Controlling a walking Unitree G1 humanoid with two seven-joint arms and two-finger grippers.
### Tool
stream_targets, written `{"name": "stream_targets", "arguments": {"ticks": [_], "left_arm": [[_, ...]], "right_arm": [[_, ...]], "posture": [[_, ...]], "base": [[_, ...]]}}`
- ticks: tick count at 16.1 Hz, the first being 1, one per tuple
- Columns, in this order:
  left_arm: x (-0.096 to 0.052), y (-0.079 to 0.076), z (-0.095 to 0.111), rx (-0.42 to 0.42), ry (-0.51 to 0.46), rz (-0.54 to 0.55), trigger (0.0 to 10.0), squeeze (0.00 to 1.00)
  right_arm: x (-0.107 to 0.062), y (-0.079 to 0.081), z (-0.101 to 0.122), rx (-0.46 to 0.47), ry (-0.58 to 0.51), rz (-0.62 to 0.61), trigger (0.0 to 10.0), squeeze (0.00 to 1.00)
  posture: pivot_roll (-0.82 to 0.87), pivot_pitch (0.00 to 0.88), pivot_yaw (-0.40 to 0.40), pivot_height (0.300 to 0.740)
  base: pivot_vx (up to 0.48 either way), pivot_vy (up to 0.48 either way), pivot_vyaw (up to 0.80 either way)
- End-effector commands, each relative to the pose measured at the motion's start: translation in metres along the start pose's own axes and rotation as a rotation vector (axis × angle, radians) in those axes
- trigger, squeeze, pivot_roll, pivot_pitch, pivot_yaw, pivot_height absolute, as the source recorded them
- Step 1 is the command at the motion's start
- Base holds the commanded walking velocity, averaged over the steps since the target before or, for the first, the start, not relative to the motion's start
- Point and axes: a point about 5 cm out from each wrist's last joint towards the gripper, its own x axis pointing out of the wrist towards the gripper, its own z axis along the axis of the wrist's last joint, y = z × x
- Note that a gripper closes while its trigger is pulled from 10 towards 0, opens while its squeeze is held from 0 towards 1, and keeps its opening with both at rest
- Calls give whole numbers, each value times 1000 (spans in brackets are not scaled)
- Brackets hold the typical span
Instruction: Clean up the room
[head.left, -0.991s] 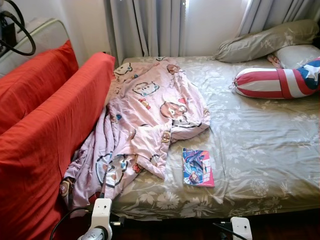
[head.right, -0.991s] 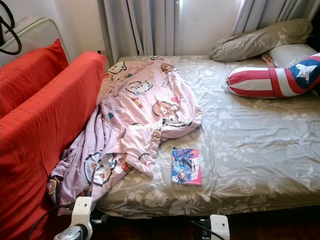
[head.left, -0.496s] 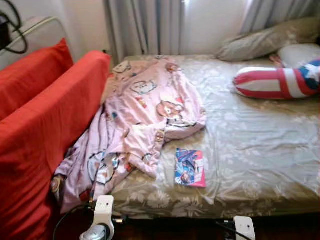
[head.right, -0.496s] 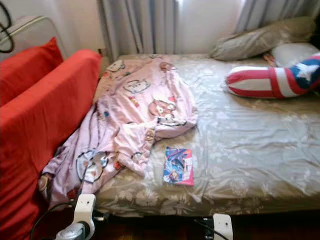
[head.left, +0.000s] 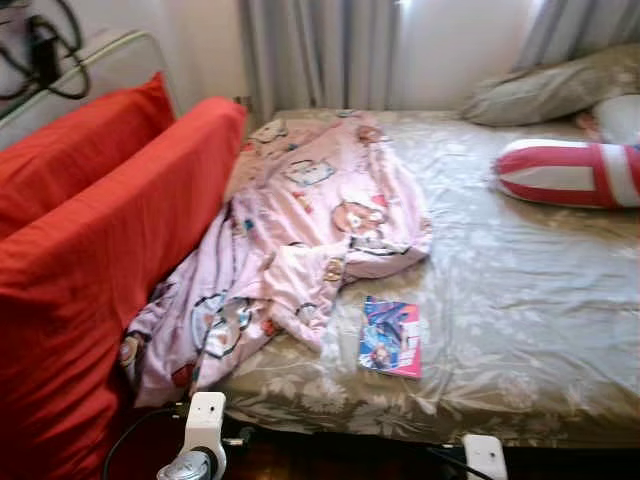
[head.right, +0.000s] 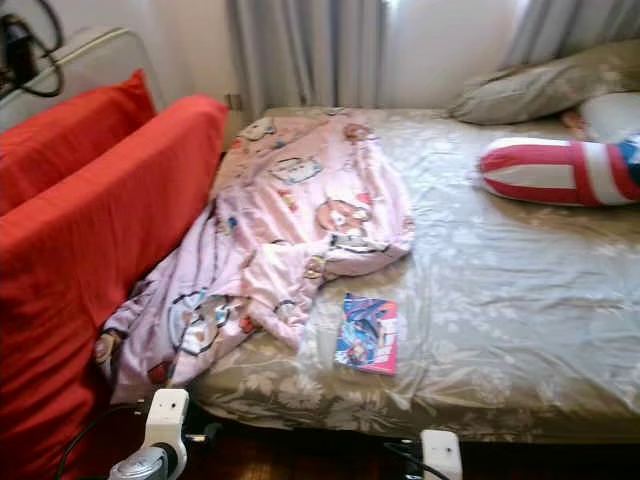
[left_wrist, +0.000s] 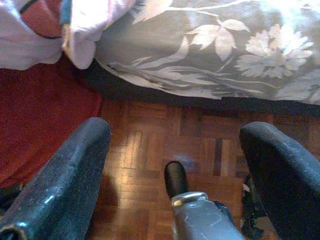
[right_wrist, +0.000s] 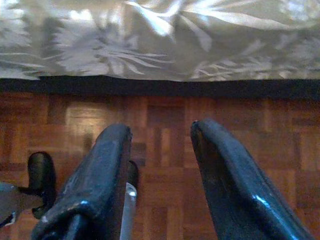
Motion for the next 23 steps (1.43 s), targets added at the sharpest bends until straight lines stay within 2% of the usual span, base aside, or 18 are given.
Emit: {"name": "stream_targets", "arguments": {"ticks": [1,4,5,13,18,23], "left_arm": [[0,1,1,9,-9,1,10000,0],[0,-1,1,10,-10,-6,10000,0],[0,-1,1,10,-10,-6,10000,0],[0,-2,1,8,-14,-8,10000,0],[0,-2,2,1,-19,-9,10000,0],[2,-5,9,19,-51,-27,10000,0]], "right_arm": [[1,5,1,-20,-1,5,10000,0],[2,9,3,-42,-1,12,10000,0],[2,9,3,-19,-5,6,10000,0],[2,10,6,-24,-17,8,10000,0],[3,13,9,-51,-30,28,10000,0],[6,18,24,-41,-85,52,10000,0]], "posture": [[-6,0,4,740],[-7,0,3,740],[-7,0,3,740],[-6,0,2,740],[-6,0,1,740],[-10,0,1,740]], "base": [[0,0,0],[251,0,800],[259,0,0],[259,0,0],[0,0,583],[0,0,0]]}}
